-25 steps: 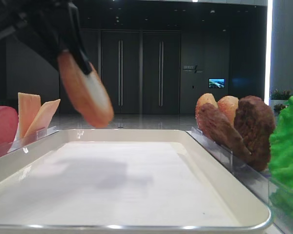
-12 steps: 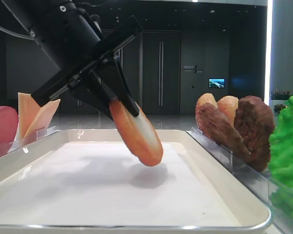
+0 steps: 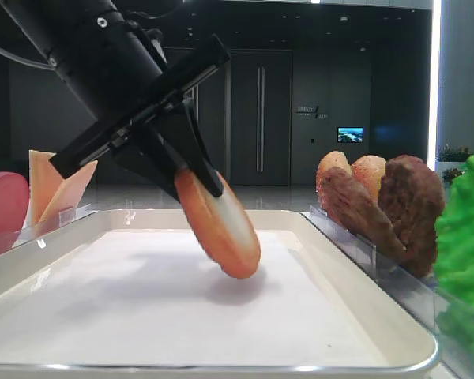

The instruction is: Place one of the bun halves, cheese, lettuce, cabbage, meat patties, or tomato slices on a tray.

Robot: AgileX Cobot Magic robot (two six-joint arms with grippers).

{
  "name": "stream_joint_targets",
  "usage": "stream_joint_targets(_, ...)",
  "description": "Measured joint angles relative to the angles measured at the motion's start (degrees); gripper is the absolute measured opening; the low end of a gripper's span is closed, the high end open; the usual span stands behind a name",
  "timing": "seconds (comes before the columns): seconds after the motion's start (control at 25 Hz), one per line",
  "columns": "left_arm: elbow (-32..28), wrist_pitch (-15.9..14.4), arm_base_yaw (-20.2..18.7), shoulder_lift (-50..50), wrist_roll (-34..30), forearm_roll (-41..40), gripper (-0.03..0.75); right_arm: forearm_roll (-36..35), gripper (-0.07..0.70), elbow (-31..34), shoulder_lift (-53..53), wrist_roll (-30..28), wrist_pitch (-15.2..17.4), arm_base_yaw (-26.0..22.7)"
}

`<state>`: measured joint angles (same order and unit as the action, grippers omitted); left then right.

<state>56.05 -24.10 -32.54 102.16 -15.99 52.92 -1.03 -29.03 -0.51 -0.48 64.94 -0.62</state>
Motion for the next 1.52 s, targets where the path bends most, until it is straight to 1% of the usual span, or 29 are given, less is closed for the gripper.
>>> stream_joint_targets(0.12, 0.00, 0.00, 0.00, 0.46, 0.00, -0.20, 0.132, 0.00, 0.419, 0.00, 0.00, 0.00, 0.00, 0.00)
stream_joint_targets(0.2, 0.00, 0.00, 0.00, 0.46, 0.00, -0.27, 0.146, 0.00, 0.419, 0.00, 0.00, 0.00, 0.00, 0.00)
stream_joint_targets(0.24, 0.00, 0.00, 0.00, 0.46, 0.00, -0.74, 0.159, 0.00, 0.419, 0.00, 0.00, 0.00, 0.00, 0.00)
stream_joint_targets(0.36, 0.00, -1.12, 0.85, 0.46, 1.26, -2.56, 0.245, 0.00, 0.419, 0.00, 0.00, 0.00, 0.00, 0.00)
stream_joint_targets(0.48, 0.00, -4.38, 3.04, 0.46, 2.40, -4.12, 0.342, 0.00, 0.419, 0.00, 0.00, 0.00, 0.00, 0.00)
stream_joint_targets(0.6, 0.00, -8.25, 5.73, 0.36, 2.99, -5.42, 0.403, -0.05, 0.419, 0.00, 0.00, 0.00, 0.00, 0.00)
stream_joint_targets(0.68, 0.00, -10.50, 7.35, -0.72, 3.03, -6.10, 0.425, -0.05, 0.419, 0.00, 0.00, 0.00, 0.00, 0.00)
stream_joint_targets(0.8, 0.33, -11.58, 8.47, -5.48, 3.21, -6.85, 0.438, -0.05, 0.419, 0.00, 0.00, 0.00, 0.00, 0.00)
stream_joint_targets(0.84, 0.98, -12.05, 8.55, -7.05, 3.75, -7.73, 0.438, -0.05, 0.419, 0.00, 0.00, 0.00, 0.00, 0.00)
stream_joint_targets(0.92, 2.91, -13.57, 8.55, -10.31, 7.29, -11.40, 0.435, -0.05, 0.419, 0.00, 0.00, 0.00, 0.00, 0.00)
stream_joint_targets(0.96, 4.37, -14.98, 8.55, -11.34, 9.68, -14.84, 0.433, -0.05, 0.419, 0.00, 0.00, 0.00, 0.00, 0.00)
stream_joint_targets(1.0, 6.04, -17.23, 8.55, -12.25, 13.67, -18.34, 0.431, -0.05, 0.419, 0.00, 0.00, 0.00, 0.00, 0.00)
stream_joint_targets(1.04, 7.45, -19.98, 8.55, -12.82, 16.87, -23.26, 0.430, -0.05, 0.419, 0.00, 0.00, 0.00, 0.00, 0.00)
stream_joint_targets(1.12, 10.49, -26.58, 8.55, -13.36, 24.76, -33.17, 0.429, -0.05, 0.419, 0.00, 0.00, 0.00, 0.00, 0.00)
stream_joint_targets(1.16, 11.70, -29.26, 8.55, -13.43, 27.87, -38.07, 0.430, -0.05, 0.419, 0.00, 0.00, 0.00, 0.00, 0.00)
stream_joint_targets(1.2, 12.53, -32.10, 8.55, -13.53, 29.86, -42.04, 0.430, -0.05, 0.419, 0.00, 0.00, 0.00, 0.00, 0.00)
stream_joint_targets(1.24, 13.36, -34.04, 8.55, -13.50, 31.49, -45.26, 0.430, -0.05, 0.419, 0.00, 0.00, 0.00, 0.00, 0.00)
stream_joint_targets(1.32, 14.40, -36.92, 8.55, -13.56, 34.36, -49.43, 0.430, -0.05, 0.419, 0.00, 0.00, 0.00, 0.00, 0.00)
stream_joint_targets(1.44, 14.78, -38.70, 8.55, -13.55, 37.70, -54.42, 0.430, -0.05, 0.419, 0.00, 0.00, 0.00, 0.00, 0.00)
stream_joint_targets(1.52, 14.82, -40.06, 9.33, -13.55, 38.22, -56.31, 0.430, -0.05, 0.419, 0.00, 0.00, 0.00, 0.00, 0.00)
